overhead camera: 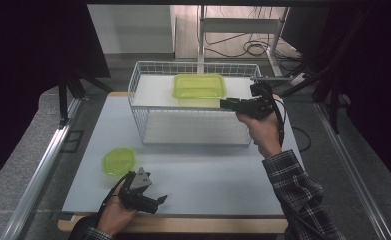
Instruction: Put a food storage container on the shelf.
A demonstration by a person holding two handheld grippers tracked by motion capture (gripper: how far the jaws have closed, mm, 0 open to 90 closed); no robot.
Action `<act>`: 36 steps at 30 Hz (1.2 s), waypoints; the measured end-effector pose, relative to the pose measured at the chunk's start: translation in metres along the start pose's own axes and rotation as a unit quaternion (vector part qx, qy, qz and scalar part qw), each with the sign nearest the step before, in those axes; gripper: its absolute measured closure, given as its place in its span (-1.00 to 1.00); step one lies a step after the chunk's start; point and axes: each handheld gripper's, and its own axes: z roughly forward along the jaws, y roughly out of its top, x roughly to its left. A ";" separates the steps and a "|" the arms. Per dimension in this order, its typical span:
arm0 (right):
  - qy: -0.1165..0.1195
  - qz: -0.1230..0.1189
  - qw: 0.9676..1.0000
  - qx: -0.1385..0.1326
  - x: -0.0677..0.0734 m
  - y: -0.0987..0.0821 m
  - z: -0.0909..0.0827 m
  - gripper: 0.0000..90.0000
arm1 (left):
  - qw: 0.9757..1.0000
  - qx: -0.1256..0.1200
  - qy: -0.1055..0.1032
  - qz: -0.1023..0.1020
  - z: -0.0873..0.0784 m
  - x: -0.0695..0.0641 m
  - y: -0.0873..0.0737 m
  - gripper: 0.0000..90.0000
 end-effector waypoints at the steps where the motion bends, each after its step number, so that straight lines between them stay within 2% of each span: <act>1: -0.001 -0.004 1.000 0.001 0.000 -0.001 0.000 0.30 | 1.000 0.000 0.000 0.001 0.000 0.000 0.000 -0.91; 4: -0.006 -0.019 1.000 0.009 0.001 -0.007 0.001 0.12 | 1.000 0.000 0.001 0.005 0.000 0.000 0.000 -0.91; 10: -0.008 -0.046 0.999 0.022 0.001 -0.021 0.003 -0.10 | 1.000 0.000 0.003 0.009 0.001 0.000 -0.001 -0.91; 20: -0.023 -0.110 0.993 0.031 0.005 -0.044 0.003 -0.48 | 1.000 0.003 0.004 0.014 0.002 -0.001 -0.001 -0.92; 33: -0.030 -0.141 0.988 0.050 0.002 -0.081 0.004 -0.80 | 1.000 -0.008 0.009 0.013 0.000 0.000 0.000 -0.92; 36: -0.027 -0.142 0.988 0.050 0.002 -0.089 0.002 -0.84 | 1.000 -0.009 0.011 0.014 -0.001 0.000 0.000 -0.92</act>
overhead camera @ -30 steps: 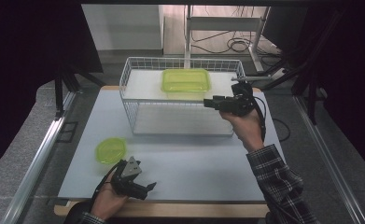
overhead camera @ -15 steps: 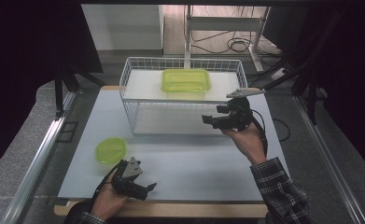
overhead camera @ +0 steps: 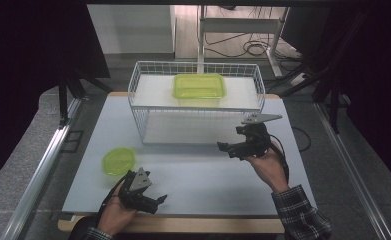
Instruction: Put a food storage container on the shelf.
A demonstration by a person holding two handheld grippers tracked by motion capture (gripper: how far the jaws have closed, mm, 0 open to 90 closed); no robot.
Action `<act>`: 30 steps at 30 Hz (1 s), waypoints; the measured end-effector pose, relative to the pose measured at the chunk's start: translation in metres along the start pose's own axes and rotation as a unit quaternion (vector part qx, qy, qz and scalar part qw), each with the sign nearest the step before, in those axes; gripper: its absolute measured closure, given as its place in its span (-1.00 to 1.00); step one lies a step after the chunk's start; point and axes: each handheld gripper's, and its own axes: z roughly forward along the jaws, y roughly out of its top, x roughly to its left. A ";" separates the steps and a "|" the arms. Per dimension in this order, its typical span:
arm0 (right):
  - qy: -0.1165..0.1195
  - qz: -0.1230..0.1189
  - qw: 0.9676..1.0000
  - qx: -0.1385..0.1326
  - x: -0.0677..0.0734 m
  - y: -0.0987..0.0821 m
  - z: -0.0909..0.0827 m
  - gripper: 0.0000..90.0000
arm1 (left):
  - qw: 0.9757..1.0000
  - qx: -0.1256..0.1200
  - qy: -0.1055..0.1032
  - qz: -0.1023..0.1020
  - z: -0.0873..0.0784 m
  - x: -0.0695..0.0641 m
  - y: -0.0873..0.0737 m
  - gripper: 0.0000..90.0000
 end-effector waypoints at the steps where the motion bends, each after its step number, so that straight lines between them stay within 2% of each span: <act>1: -0.001 -0.001 1.000 0.000 0.000 -0.003 0.000 -0.86 | 1.000 -0.001 0.001 0.000 0.000 0.000 0.000 -0.93; 7: -0.005 -0.001 1.000 0.004 0.002 -0.017 -0.001 -0.91 | 1.000 -0.003 0.003 -0.001 0.000 0.000 0.000 -0.94; 22: -0.022 0.005 0.999 0.026 0.003 -0.067 0.005 -1.00 | 1.000 -0.001 0.006 0.004 0.000 0.000 0.000 -0.95; 26: -0.023 0.013 0.999 0.024 0.002 -0.078 0.005 -1.00 | 1.000 0.002 0.007 0.006 0.001 -0.001 0.000 -0.95; 30: -0.035 0.014 0.999 0.023 0.002 -0.090 0.004 -1.00 | 1.000 0.001 0.008 0.006 0.001 -0.001 -0.001 -0.95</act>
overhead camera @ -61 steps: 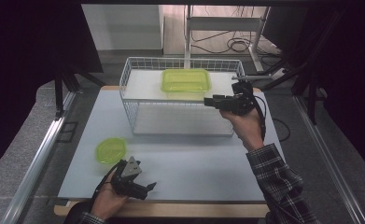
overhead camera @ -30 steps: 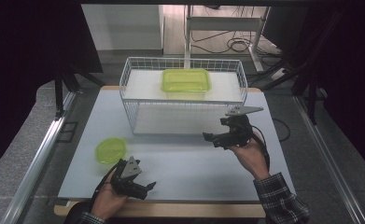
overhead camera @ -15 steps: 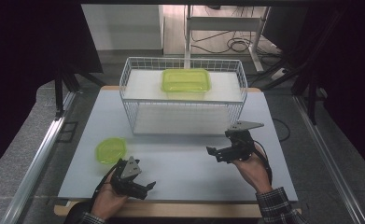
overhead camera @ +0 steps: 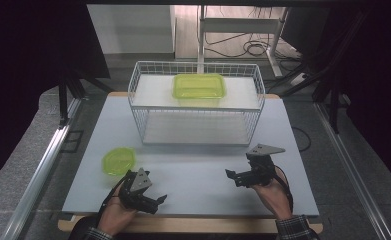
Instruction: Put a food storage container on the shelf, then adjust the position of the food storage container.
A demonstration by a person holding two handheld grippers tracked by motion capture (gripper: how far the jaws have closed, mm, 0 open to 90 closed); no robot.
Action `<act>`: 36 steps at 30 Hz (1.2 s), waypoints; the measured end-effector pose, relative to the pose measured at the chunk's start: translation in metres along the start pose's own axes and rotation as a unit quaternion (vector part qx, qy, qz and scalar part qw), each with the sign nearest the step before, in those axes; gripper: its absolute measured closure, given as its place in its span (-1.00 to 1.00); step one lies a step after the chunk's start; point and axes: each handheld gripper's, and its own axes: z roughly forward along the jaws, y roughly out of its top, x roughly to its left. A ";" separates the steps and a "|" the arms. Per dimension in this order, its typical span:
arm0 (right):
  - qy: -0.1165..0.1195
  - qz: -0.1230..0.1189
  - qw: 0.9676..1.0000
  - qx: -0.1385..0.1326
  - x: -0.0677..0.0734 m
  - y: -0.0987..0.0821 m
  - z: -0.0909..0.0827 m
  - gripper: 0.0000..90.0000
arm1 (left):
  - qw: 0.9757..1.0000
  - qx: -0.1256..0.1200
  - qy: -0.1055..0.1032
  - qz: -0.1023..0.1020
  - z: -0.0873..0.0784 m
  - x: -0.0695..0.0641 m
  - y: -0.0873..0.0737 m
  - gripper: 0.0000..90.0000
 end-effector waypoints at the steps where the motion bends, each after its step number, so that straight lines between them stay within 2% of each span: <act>1: -0.002 0.002 1.000 0.000 0.000 -0.003 0.000 -1.00 | 1.000 0.000 0.000 0.000 0.000 0.000 0.000 -0.95; 7: -0.003 -0.001 1.000 0.002 0.003 -0.017 0.001 -1.00 | 1.000 0.001 0.001 0.002 0.000 0.000 0.000 -0.94; 12: -0.004 -0.002 1.000 0.015 0.004 -0.028 0.005 -1.00 | 1.000 0.005 0.003 0.003 0.000 -0.001 0.000 -0.95; 19: -0.010 0.004 1.000 0.023 0.001 -0.035 0.007 -1.00 | 1.000 0.017 0.009 -0.022 0.000 0.001 0.001 -0.93; 23: -0.011 0.010 1.000 0.025 -0.001 -0.038 0.009 -1.00 | 0.999 0.014 0.016 -0.032 -0.003 0.002 0.005 -0.93; 25: -0.011 0.010 0.999 0.028 -0.002 -0.039 0.010 -1.00 | 0.999 0.008 0.009 -0.039 -0.005 0.003 0.008 -0.93; 28: -0.013 0.011 0.999 0.032 -0.003 -0.041 0.011 -1.00 | 0.999 0.003 0.019 -0.043 -0.008 0.005 0.014 -0.83; 33: -0.015 0.007 0.999 0.033 -0.003 -0.043 0.011 -1.00 | 0.999 0.001 0.023 -0.033 -0.019 0.010 0.024 -0.52; 36: -0.016 0.005 0.999 0.035 -0.004 -0.043 0.011 -0.99 | 0.999 -0.008 0.017 -0.047 -0.028 0.018 0.028 -0.25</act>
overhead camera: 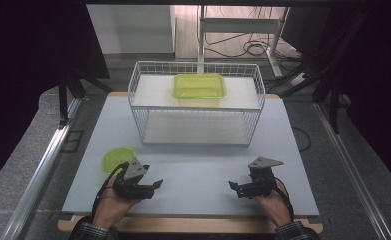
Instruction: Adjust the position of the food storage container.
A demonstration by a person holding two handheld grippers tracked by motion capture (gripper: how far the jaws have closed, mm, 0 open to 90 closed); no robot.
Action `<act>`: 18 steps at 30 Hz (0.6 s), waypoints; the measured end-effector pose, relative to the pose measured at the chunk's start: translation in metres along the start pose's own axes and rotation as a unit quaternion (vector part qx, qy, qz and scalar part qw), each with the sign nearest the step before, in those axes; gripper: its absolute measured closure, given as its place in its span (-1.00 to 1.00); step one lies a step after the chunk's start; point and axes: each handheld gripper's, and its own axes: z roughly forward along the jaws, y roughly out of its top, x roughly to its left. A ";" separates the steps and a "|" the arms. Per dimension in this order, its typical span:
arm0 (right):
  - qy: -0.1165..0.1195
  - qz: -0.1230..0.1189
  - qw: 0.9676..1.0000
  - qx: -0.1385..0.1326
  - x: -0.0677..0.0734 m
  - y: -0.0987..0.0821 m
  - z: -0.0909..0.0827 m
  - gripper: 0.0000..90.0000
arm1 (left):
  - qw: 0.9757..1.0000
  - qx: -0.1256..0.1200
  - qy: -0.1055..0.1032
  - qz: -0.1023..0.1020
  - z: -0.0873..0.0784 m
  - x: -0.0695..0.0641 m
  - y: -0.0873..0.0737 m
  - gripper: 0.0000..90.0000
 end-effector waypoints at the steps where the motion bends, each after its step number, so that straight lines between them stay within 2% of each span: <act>1: 0.000 -0.001 1.000 0.001 0.000 0.000 0.000 -0.99 | 1.000 -0.002 0.001 -0.005 -0.003 0.004 0.001 -0.16; 7: -0.007 -0.002 1.000 0.000 -0.002 -0.001 0.000 -0.98 | 0.999 -0.010 0.018 -0.030 -0.011 0.032 0.004 0.29; 10: -0.009 -0.001 1.000 -0.002 -0.002 -0.001 -0.001 -0.98 | 0.999 -0.005 0.039 -0.035 -0.014 0.047 0.003 0.50; 18: -0.010 -0.003 1.000 0.002 0.000 -0.001 0.001 -0.98 | 0.996 -0.012 0.060 -0.062 -0.023 0.075 -0.005 1.00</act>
